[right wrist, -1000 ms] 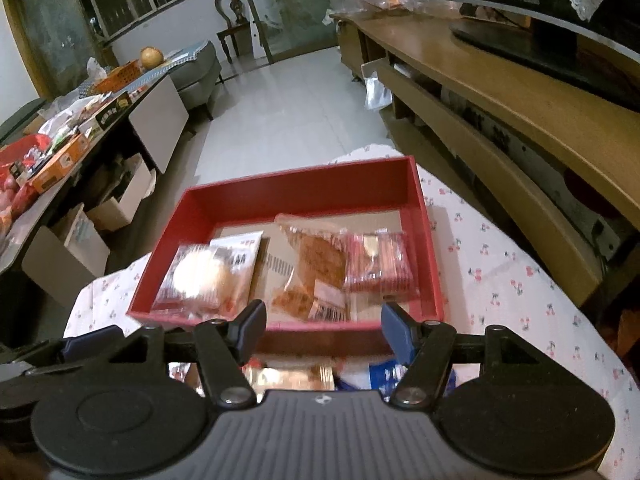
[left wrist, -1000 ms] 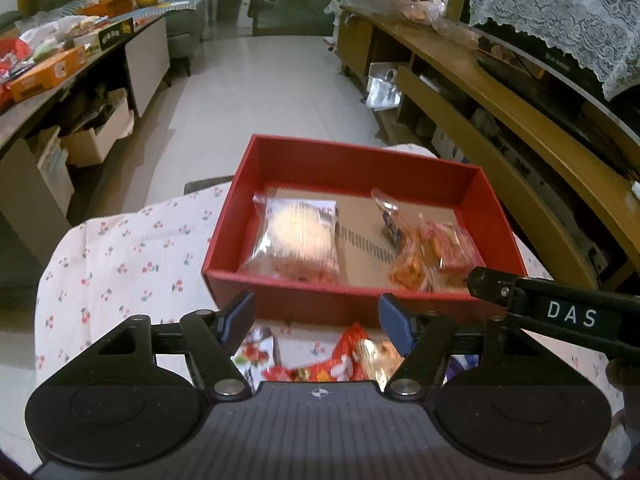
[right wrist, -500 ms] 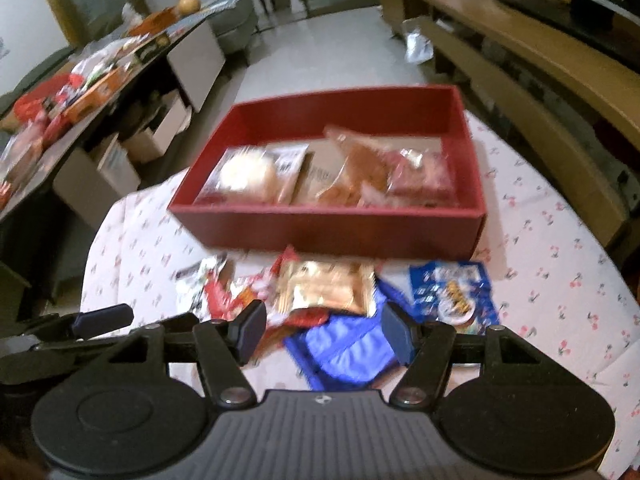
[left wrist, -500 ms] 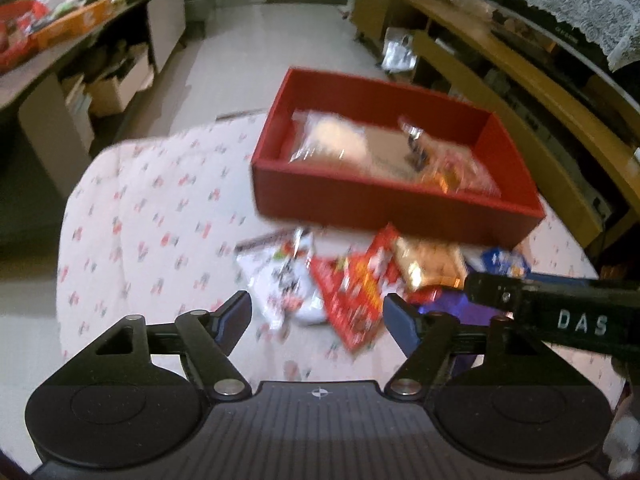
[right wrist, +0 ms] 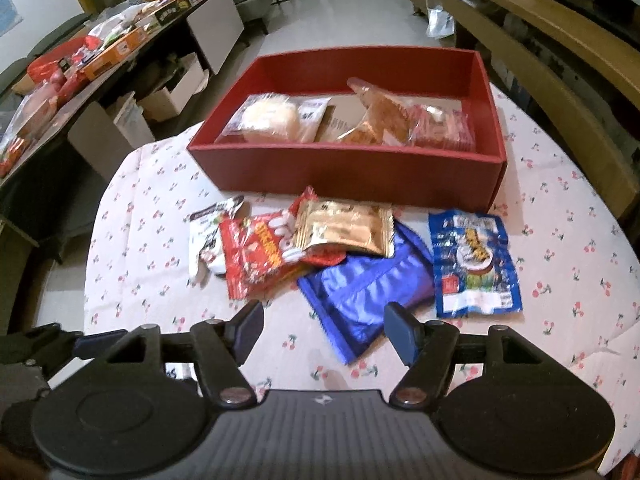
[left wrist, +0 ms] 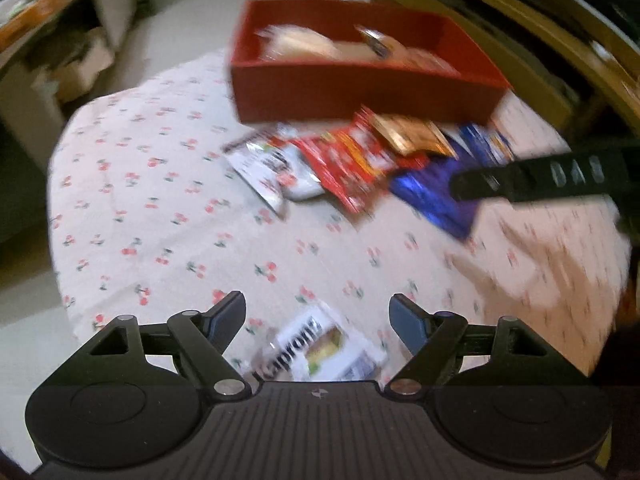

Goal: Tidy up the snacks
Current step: 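Move left tool to the white Kaprons wafer packet and grasp it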

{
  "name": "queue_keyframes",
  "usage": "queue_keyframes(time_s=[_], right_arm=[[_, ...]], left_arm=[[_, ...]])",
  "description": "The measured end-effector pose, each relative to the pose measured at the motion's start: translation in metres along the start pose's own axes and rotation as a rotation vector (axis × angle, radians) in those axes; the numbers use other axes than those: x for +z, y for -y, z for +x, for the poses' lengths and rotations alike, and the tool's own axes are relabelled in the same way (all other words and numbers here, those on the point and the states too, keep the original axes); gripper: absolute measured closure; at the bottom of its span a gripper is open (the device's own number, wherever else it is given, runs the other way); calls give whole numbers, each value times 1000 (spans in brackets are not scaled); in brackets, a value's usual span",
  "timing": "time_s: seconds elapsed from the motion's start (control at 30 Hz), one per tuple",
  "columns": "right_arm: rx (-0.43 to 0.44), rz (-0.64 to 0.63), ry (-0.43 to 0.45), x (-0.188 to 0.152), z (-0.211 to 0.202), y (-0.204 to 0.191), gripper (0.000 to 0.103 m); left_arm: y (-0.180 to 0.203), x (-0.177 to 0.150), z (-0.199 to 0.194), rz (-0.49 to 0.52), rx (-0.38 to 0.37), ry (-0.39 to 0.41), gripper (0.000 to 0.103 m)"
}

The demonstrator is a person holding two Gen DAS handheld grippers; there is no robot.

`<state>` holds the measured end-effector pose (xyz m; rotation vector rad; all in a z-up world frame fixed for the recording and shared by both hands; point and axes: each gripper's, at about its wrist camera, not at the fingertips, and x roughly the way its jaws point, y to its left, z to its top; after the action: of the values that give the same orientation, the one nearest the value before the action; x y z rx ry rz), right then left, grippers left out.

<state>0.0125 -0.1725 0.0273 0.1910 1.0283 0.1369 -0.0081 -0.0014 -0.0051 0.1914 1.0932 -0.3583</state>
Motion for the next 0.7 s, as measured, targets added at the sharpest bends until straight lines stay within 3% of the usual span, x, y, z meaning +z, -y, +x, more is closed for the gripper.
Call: queue_keyframes(time_s=[0.2, 0.47, 0.63, 0.7], right_arm=[[12, 4, -21, -7, 2, -5, 30], [-6, 12, -32, -2, 8, 0, 29], [-31, 100, 4, 11, 1, 29, 29], [-42, 133, 18, 15, -1, 39, 29]], left_arm=[[9, -17, 11, 172, -14, -67, 19], [9, -16, 29, 240, -33, -123, 15], [10, -14, 22, 201, -51, -112, 36], [11, -13, 21, 182, -56, -108, 38]])
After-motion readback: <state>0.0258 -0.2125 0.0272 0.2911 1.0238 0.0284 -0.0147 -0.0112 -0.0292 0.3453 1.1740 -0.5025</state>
